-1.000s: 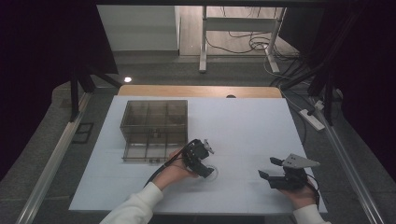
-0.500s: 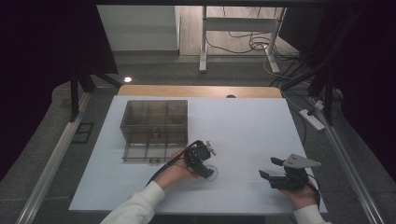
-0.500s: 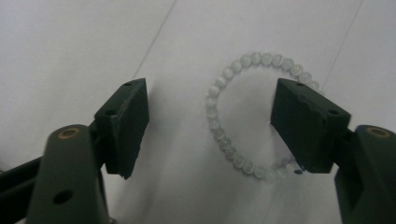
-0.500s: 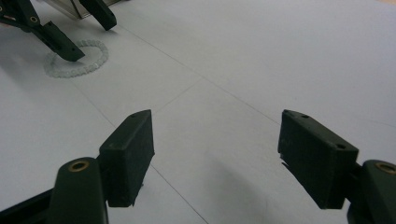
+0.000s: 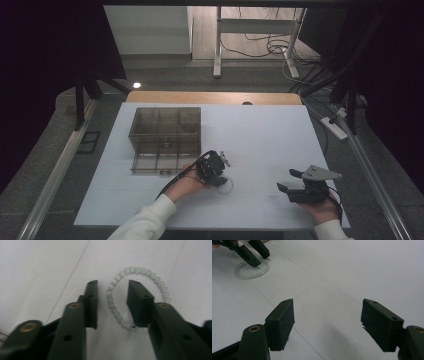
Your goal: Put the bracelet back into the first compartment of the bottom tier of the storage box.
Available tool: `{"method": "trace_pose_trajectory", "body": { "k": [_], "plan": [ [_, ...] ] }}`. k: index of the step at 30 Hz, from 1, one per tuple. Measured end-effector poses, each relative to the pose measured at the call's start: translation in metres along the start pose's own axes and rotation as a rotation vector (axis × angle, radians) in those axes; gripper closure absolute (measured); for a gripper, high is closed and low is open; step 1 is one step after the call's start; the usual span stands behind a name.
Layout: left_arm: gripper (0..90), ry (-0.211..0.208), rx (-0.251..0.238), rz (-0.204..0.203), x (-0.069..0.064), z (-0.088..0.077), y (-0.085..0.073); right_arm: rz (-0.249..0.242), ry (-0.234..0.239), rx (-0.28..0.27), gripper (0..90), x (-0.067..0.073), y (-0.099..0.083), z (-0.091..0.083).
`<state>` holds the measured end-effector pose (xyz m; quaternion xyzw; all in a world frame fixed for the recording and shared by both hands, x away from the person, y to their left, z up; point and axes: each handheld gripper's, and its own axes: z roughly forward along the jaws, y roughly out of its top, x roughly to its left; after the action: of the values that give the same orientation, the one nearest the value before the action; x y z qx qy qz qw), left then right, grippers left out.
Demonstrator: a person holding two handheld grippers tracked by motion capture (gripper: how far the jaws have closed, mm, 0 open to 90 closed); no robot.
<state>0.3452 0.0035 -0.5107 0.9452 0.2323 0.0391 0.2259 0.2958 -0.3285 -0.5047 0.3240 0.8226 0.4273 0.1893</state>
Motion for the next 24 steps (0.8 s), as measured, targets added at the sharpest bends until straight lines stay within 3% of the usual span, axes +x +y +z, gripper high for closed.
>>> {"method": "trace_pose_trajectory", "body": {
  "k": [6, 16, 24],
  "plan": [
    [84.8, -0.003, -0.005, 0.013, -0.003, 0.0, 0.0, -0.003, 0.001, 0.01, 26.9, 0.0, 0.0, 0.001],
    [86.1, -0.003, -0.03, 0.031, -0.003, -0.002, -0.002, -0.002, -0.004, 0.007, 27.0, -0.001, -0.001, 0.001],
    [86.3, -0.038, -0.14, -0.006, 0.004, -0.027, -0.006, 0.001, -0.012, 0.006, 27.0, -0.002, -0.002, 0.0]
  ]
}}
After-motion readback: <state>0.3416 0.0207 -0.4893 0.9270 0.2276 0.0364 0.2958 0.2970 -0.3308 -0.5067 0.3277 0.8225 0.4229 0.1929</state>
